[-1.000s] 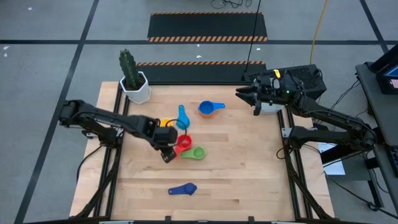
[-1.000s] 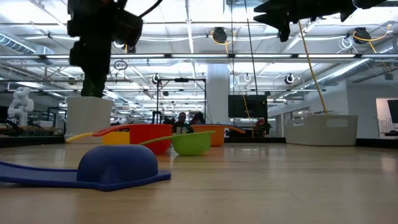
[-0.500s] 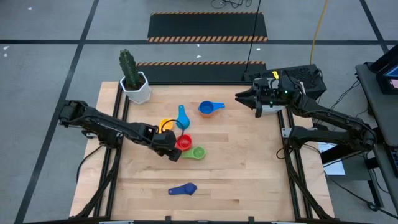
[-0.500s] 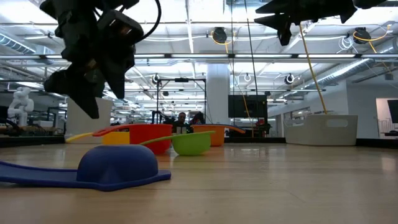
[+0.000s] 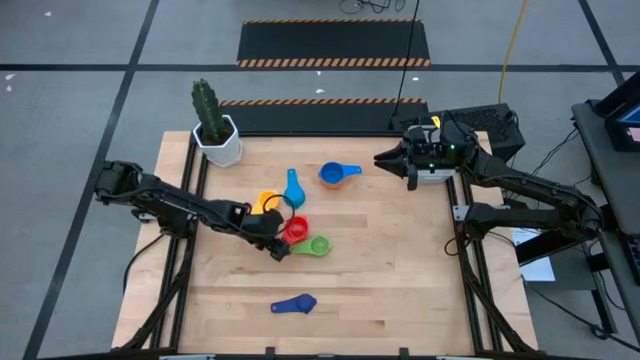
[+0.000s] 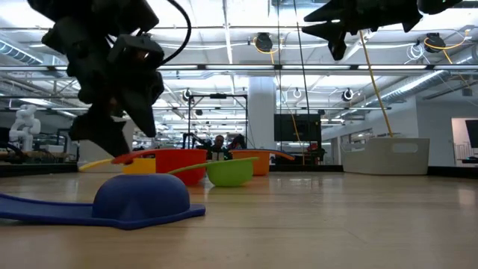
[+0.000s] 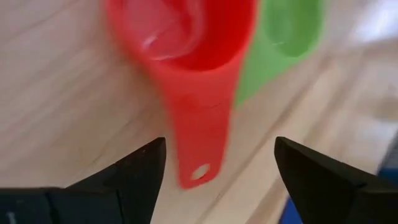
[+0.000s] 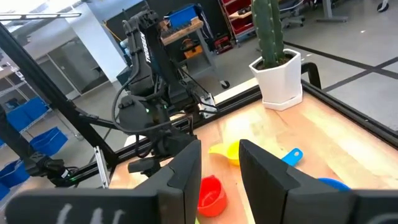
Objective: Nest measuring cups in basket
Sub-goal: Stack the red measuring cup on top of the blue measuring cup
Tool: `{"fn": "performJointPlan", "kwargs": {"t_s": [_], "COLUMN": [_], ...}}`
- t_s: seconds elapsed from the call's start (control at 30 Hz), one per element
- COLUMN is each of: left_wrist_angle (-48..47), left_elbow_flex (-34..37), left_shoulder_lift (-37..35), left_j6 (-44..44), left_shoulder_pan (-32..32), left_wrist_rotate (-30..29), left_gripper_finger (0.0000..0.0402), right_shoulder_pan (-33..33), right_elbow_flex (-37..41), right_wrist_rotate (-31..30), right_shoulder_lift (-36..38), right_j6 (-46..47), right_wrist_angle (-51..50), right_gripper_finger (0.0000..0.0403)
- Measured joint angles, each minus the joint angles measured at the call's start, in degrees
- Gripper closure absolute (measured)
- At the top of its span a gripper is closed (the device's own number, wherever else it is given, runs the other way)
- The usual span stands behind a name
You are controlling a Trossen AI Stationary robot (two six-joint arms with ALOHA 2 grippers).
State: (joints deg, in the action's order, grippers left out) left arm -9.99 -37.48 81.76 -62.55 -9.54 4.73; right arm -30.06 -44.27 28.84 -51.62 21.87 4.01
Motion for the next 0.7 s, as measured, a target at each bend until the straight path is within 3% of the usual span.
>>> {"fn": "performJointPlan", "kwargs": {"t_s": [0.4, 0.7], "left_wrist_angle": [20.23, 24.67], "left_elbow_flex": [9.43, 10.98], "left_shoulder_lift": [1.55, 1.51], "left_j6": [3.23, 11.54], "left_shoulder_pan": [1.03, 1.01], "left_wrist_rotate": [0.66, 0.94], "left_gripper_finger": [0.0176, 0.0332], "right_shoulder_pan": [0.13, 0.15], "right_elbow_flex": [0.00, 0.00], "right_wrist_rotate": [-0.06, -0.67], "right_shoulder_lift": [-0.06, -0.06], "right_j6": [2.40, 3.92], "right_wrist_angle": [1.36, 1.92], "right_gripper_finger": [0.0301, 0.0301]}}
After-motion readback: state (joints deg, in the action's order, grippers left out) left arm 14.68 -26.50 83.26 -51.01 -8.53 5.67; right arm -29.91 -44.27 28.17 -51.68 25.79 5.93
